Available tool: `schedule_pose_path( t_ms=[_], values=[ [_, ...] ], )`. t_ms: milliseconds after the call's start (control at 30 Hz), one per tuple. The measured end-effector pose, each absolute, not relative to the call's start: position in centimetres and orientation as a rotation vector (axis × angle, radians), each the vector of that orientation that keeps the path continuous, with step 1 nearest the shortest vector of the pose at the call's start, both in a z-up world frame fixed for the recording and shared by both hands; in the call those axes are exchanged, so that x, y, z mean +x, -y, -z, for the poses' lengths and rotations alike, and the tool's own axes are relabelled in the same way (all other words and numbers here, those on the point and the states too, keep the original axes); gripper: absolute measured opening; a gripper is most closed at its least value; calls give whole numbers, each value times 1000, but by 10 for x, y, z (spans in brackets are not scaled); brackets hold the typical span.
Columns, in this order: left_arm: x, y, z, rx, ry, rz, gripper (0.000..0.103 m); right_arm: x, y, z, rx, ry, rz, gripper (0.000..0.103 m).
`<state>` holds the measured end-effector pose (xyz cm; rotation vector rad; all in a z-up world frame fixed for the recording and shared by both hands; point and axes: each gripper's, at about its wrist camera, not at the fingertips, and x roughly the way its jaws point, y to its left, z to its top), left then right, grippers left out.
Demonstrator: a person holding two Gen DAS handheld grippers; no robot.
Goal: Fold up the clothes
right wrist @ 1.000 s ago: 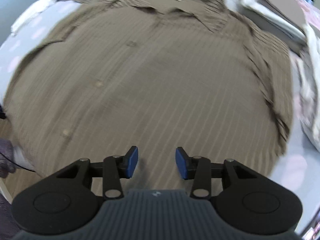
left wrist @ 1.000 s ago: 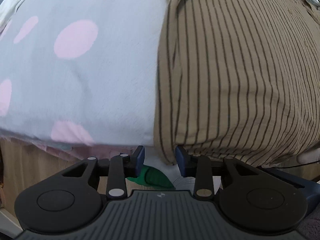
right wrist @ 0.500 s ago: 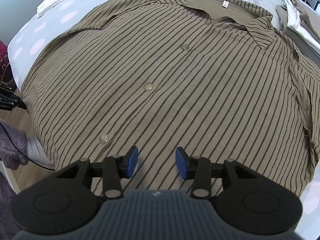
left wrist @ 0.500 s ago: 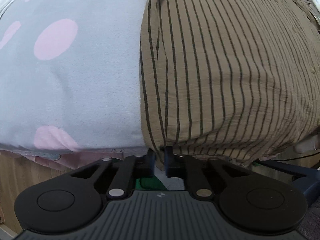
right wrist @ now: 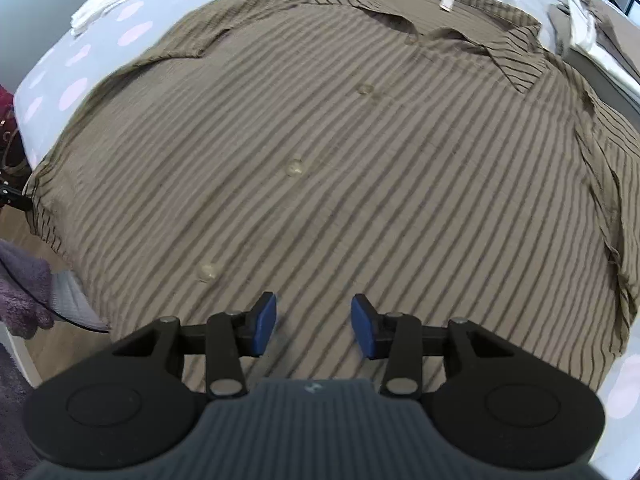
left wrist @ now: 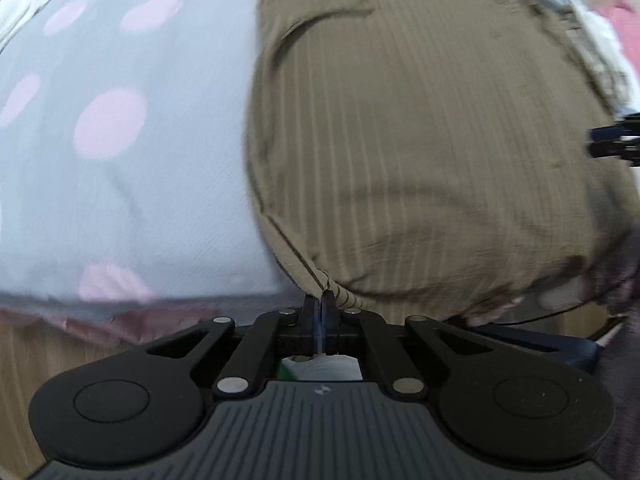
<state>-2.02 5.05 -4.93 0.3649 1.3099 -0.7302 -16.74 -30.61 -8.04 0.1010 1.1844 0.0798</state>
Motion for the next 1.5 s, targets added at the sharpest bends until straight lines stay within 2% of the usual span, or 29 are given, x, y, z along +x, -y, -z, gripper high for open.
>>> schedule_pose_path(
  t_ms=[167,267,533,667,1000,1067,1100,1133,1200,1367,1500],
  values=[
    [-31,-41,22,374,-1255,824,0,-162,275,71,139,-1146,-133,45],
    [-25,-9,34,394,-1238,877,0,-161,253,69,174,-1122,-136,45],
    [-39,36,53,455,-1243,969,0,-148,192,71,489,-1029,-235,45],
    [-47,39,54,491,-1241,995,0,-131,165,67,498,-1017,-243,44],
    [-57,47,57,546,-1247,1019,0,-116,154,101,610,-1103,-244,43],
    [-59,48,57,555,-1247,1021,0,-116,154,105,633,-1108,-251,36],
    [-60,49,57,557,-1245,1022,0,-116,153,107,642,-1108,-256,27],
    [-60,50,56,557,-1245,1023,0,-117,153,108,641,-1109,-257,14],
    [-60,53,55,557,-1247,1026,0,-118,153,109,635,-1105,-261,3],
    [-55,57,47,574,-1271,1079,0,-122,160,107,623,-1083,-254,2],
    [-36,53,34,612,-1274,1102,9,-126,169,108,623,-1081,-242,2]
  ],
)
